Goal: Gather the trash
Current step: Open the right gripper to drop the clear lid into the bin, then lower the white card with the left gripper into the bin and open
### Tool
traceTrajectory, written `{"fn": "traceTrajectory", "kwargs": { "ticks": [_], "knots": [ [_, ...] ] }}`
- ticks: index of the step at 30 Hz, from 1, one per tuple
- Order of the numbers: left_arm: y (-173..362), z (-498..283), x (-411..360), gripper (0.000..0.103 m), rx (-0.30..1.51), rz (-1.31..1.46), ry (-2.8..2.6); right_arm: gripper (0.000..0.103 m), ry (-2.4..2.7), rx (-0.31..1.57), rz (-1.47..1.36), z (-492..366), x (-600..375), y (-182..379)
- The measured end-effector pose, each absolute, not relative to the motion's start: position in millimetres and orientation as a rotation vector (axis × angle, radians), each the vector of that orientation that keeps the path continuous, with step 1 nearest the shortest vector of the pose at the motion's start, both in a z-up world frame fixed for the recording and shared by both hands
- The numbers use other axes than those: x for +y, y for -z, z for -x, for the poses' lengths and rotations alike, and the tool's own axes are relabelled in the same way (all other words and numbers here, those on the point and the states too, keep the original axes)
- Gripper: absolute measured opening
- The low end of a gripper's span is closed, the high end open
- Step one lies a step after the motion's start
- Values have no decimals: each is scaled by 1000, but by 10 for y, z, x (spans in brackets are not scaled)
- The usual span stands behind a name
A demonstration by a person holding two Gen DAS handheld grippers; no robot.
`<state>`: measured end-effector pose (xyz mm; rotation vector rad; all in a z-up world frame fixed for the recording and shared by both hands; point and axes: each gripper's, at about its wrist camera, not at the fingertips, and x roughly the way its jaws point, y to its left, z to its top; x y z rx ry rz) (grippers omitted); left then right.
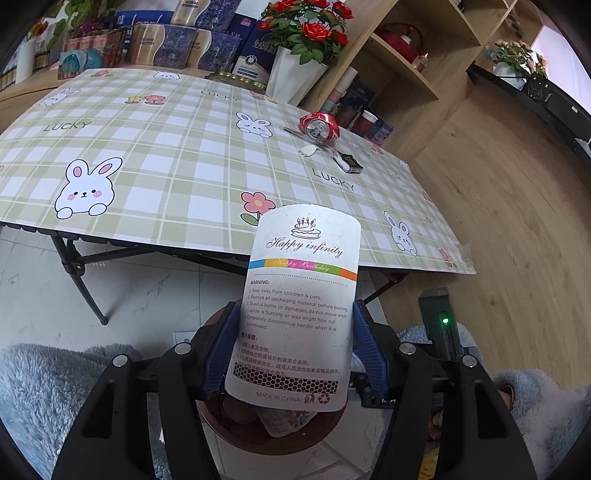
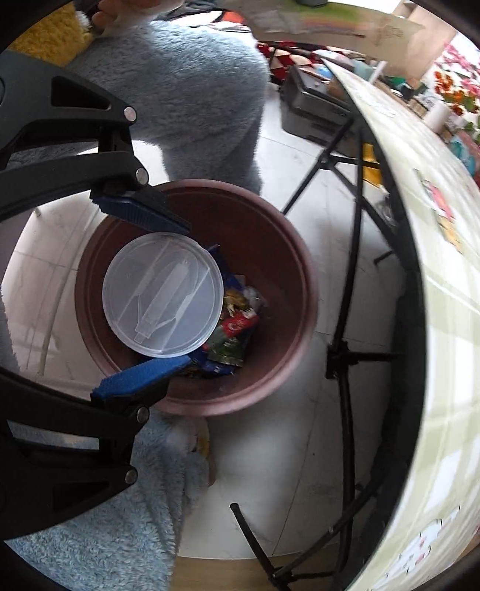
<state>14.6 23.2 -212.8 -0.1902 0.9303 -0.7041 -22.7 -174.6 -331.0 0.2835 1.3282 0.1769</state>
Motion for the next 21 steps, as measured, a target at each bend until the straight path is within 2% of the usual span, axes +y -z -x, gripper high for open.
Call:
{"fn": "traceTrajectory", "kwargs": {
  "ticks": [7, 8, 9, 12, 18, 21],
  "knots": [
    [2116, -128, 206, 61, 925, 179, 709, 68, -222, 1406, -227, 200, -1582, 3411],
    [2119, -129, 207, 61, 926, 181, 708, 74, -227, 1417, -228, 197, -1574, 3426],
    [2119, -127, 206, 61, 926, 181, 708, 84, -235, 1435, -229, 192, -1560, 3452],
    [2114, -124, 206, 61, 925, 180, 709, 85, -238, 1428, -215, 193, -1540, 3429],
    [2116, -118, 187, 61, 921, 170, 714, 86, -165, 1223, -249, 256, -1726, 3049],
    [2118, -122, 188, 61, 924, 172, 714, 96, -101, 1081, -304, 336, -1934, 2792]
  ]
}}
